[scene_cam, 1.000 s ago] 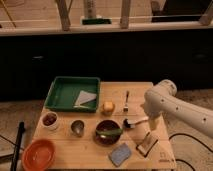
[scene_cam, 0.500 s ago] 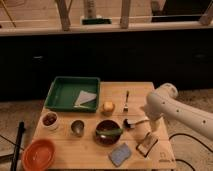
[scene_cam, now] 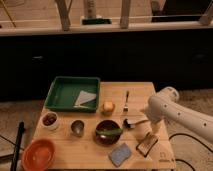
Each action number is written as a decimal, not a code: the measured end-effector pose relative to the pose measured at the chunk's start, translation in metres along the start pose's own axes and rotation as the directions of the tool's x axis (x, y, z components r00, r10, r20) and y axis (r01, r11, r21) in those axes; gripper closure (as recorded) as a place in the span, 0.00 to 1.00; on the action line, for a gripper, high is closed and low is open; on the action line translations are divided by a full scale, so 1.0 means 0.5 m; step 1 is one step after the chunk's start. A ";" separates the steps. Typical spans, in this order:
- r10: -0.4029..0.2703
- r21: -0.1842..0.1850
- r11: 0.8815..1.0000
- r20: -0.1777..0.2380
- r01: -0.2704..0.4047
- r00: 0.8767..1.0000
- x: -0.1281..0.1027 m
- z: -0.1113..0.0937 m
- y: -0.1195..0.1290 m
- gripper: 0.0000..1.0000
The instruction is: Place brush in metal cup
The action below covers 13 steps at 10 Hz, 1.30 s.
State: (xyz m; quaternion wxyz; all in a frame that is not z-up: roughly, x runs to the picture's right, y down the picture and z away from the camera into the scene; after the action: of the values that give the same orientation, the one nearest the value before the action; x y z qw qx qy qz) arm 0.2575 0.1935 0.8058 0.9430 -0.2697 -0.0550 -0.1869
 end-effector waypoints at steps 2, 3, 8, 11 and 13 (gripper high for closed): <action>-0.002 -0.001 1.000 0.006 0.002 1.000 0.004 0.000 0.000 0.20; 0.001 -0.003 1.000 0.019 -0.001 1.000 0.002 -0.004 -0.008 0.20; 0.001 -0.006 1.000 0.058 0.000 0.998 0.002 0.019 -0.032 0.20; 0.004 0.008 1.000 0.065 -0.005 0.998 0.005 0.032 -0.046 0.20; 0.004 0.017 1.000 0.063 -0.005 0.998 0.008 0.041 -0.061 0.20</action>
State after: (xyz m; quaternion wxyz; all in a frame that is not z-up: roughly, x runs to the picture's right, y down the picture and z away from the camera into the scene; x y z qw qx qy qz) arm 0.2494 0.1794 0.8388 0.9435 -0.2675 -0.0854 -0.1758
